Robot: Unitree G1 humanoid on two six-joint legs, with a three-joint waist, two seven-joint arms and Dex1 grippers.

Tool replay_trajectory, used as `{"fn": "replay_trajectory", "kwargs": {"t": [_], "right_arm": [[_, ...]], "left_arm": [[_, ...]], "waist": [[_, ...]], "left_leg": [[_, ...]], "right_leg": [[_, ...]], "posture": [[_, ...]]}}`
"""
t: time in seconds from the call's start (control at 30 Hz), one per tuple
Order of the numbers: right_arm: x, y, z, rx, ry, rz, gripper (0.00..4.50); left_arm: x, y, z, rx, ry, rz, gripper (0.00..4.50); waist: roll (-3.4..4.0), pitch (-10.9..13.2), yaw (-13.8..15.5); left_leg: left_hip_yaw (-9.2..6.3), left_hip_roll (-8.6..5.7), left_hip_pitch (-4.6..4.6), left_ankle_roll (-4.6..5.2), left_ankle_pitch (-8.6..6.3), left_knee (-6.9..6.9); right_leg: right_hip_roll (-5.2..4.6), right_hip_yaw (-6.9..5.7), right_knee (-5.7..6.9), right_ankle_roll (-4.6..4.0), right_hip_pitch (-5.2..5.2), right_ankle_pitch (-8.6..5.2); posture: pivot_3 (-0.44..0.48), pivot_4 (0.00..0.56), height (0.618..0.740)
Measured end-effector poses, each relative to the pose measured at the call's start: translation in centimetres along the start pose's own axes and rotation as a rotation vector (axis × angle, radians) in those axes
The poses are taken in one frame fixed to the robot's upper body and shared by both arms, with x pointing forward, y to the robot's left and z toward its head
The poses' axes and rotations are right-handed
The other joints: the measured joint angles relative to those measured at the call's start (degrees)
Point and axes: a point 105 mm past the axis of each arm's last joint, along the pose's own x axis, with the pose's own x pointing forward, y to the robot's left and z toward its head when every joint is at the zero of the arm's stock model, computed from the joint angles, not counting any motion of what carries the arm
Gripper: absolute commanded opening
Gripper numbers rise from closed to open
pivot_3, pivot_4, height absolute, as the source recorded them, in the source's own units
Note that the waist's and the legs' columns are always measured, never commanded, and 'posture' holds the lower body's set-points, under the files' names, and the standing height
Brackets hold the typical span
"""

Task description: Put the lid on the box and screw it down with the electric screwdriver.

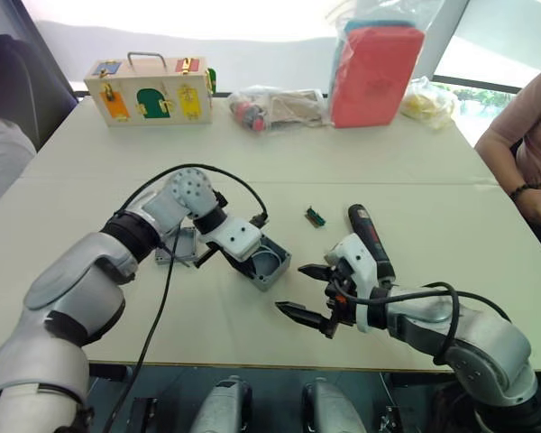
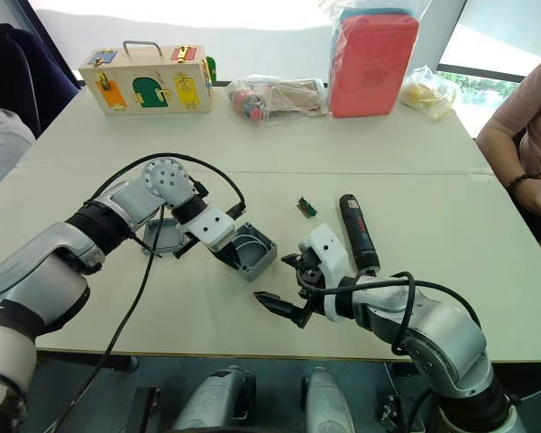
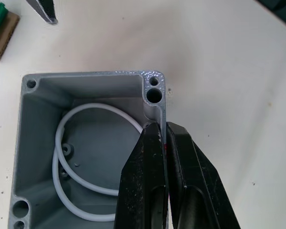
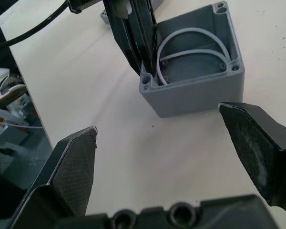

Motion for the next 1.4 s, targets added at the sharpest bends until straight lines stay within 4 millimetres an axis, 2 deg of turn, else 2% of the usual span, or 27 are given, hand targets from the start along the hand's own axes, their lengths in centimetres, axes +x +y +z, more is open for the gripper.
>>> {"fn": "replay_trajectory", "kwargs": {"t": [0.1, 0.2, 0.3, 0.37, 0.4, 0.47, 0.53, 0.57, 0.63, 0.67, 0.77, 0.9, 1.0, 1.07, 1.2, 1.27, 1.4], "right_arm": [[-0.2, -0.1, 0.1, 0.007, -0.001, -0.009, 4.5], [-0.6, 0.2, 0.4, -0.001, -0.011, 0.008, 4.5], [-0.9, 0.6, 0.6, -0.013, -0.008, 0.04, 4.5], [-1.1, 1.0, 1.4, -0.025, -0.031, 0.094, 4.5], [-1.2, 1.2, 2.3, -0.054, -0.049, 0.132, 4.5], [-1.3, 1.2, 3.9, -0.112, -0.082, 0.16, 4.5], [-0.8, 1.1, 5.9, -0.173, -0.127, 0.187, 4.5], [-0.4, 1.1, 7.5, -0.216, -0.178, 0.199, 4.5], [-0.1, 1.4, 8.8, -0.279, -0.209, 0.22, 4.5], [0.2, 1.4, 8.8, -0.303, -0.205, 0.231, 4.5], [1.0, 1.5, 8.1, -0.327, -0.171, 0.263, 4.5], [1.8, 1.0, 7.4, -0.42, -0.135, 0.269, 4.5], [2.3, 0.5, 7.0, -0.488, -0.096, 0.256, 4.5], [2.6, 0.4, 7.3, -0.494, -0.108, 0.263, 4.5], [3.0, 1.1, 7.7, -0.479, -0.142, 0.304, 4.5], [3.0, 1.1, 7.6, -0.48, -0.139, 0.305, 4.5], [3.2, 1.1, 7.4, -0.462, -0.133, 0.305, 4.5]], "left_arm": [[-0.3, 0.1, -0.4, -0.031, 0.005, 0.007, 2.28], [-0.9, 0.3, -0.3, -0.069, -0.008, 0.03, 2.28], [-3.0, 0.1, -0.7, -0.108, 0.026, 0.068, 2.28], [-5.4, -0.4, -0.2, -0.178, 0.027, 0.114, 2.28], [-7.9, -0.6, 0.3, -0.27, 0.027, 0.176, 2.28], [-11.1, -0.6, 1.1, -0.359, 0.005, 0.282, 2.28], [-13.3, -0.7, 1.6, -0.479, -0.057, 0.416, 2.28], [-14.0, -0.7, 1.2, -0.569, -0.105, 0.522, 2.28], [-14.1, -1.1, -0.4, -0.718, -0.143, 0.676, 2.28], [-13.9, -1.6, -1.8, -0.832, -0.149, 0.775, 2.28], [-13.4, -3.5, -4.2, -1.108, -0.133, 0.961, 2.28], [-14.0, -6.6, -6.0, -1.458, 0.022, 1.181, 2.28], [-13.7, -8.9, -7.1, -1.687, 0.066, 1.291, 2.28], [-13.3, -9.8, -7.5, -1.751, 0.074, 1.347, 2.28], [-12.2, -10.6, -8.6, -1.825, 0.075, 1.421, 2.28], [-11.3, -10.7, -9.0, -1.861, 0.072, 1.431, 2.28], [-11.0, -10.7, -9.4, -1.889, 0.079, 1.439, 2.28]], "waist": [[0.0, 0.0, -0.1], [0.0, 0.0, -0.2], [0.0, 0.0, -0.9], [-0.12, 0.1, -1.5], [-0.14, 0.2, -1.9], [-0.1, 0.2, -2.2], [-0.07, 0.1, -2.5], [-0.04, 0.1, -2.8], [-0.05, 0.1, -2.7], [-0.1, 0.1, -2.6], [-0.28, 0.2, -2.6], [-0.28, 0.2, -2.2], [-0.31, 0.2, -1.7], [-0.32, 0.2, -1.3], [-0.36, 0.1, -0.7], [-0.45, 0.1, -0.5], [-0.47, 0.1, -0.7]], "left_leg": [[-0.01, 0.0, 0.0, 0.01, 0.0, 0.0], [-0.01, 0.0, 0.0, 0.01, 0.0, 0.0], [-0.04, 0.01, 0.0, 0.01, 0.0, -0.01], [-0.03, 0.03, -0.05, 0.01, 0.0, -0.02], [-0.04, 0.05, -0.01, 0.02, -0.01, -0.02], [-0.08, 0.04, 0.04, 0.04, -0.02, -0.04], [-0.08, 0.04, 0.08, 0.06, -0.04, -0.05], [-0.07, 0.04, 0.12, 0.06, -0.04, -0.04], [-0.16, 0.03, 0.14, 0.06, -0.03, -0.04], [-0.2, 0.03, 0.11, 0.06, -0.03, -0.03], [-0.27, -0.04, -0.04, 0.02, -0.01, 0.05], [-0.24, -0.15, 0.01, 0.0, 0.0, 0.13], [-0.25, -0.15, 0.04, -0.08, 0.04, 0.14], [-0.25, -0.13, 0.04, -0.51, 0.29, 0.08], [-0.27, -0.15, 0.04, -0.67, 0.36, 0.01], [-0.27, -0.19, 0.04, -0.69, 0.37, 0.01], [-0.27, -0.21, 0.05, -0.71, 0.37, -0.02]], "right_leg": [[0.01, 0.0, 0.01, 0.01, 0.0, -0.01], [0.01, 0.0, 0.01, 0.02, 0.0, -0.01], [0.03, -0.01, 0.02, 0.03, 0.0, -0.02], [0.06, 0.05, 0.07, 0.05, -0.1, -0.03], [0.11, 0.07, 0.12, 0.06, -0.11, -0.04], [0.14, 0.05, 0.19, 0.13, -0.1, -0.09], [0.14, 0.05, 0.22, 0.2, -0.06, -0.14], [0.12, 0.08, 0.34, 0.25, -0.07, -0.17], [0.11, 0.06, 0.57, 0.33, -0.08, -0.22], [0.07, 0.07, 0.76, 0.37, -0.13, -0.25], [0.01, 0.15, 0.81, 0.38, -0.23, -0.25], [-0.02, 0.15, 0.84, 0.38, -0.17, -0.25], [-0.01, 0.14, 0.86, 0.38, -0.2, -0.26], [-0.02, 0.16, 0.85, 0.38, -0.24, -0.25], [-0.11, 0.19, 0.82, 0.36, -0.27, -0.24], [-0.26, 0.2, 0.8, 0.35, -0.27, -0.24], [-0.31, 0.2, 0.8, 0.35, -0.3, -0.24]], "posture": [[0.0, 0.15, 0.738], [0.0, 0.15, 0.738], [0.0, 0.15, 0.738], [0.0, 0.15, 0.738], [0.0, 0.15, 0.738], [0.0, 0.15, 0.738], [0.0, 0.15, 0.738], [0.0, 0.15, 0.738], [0.0, 0.15, 0.738], [0.0, 0.15, 0.738], [0.0, 0.15, 0.738], [0.0, 0.15, 0.738], [0.0, 0.15, 0.738], [0.0, 0.15, 0.738], [0.0, 0.15, 0.738], [0.0, 0.15, 0.738], [0.0, 0.15, 0.738]]}}
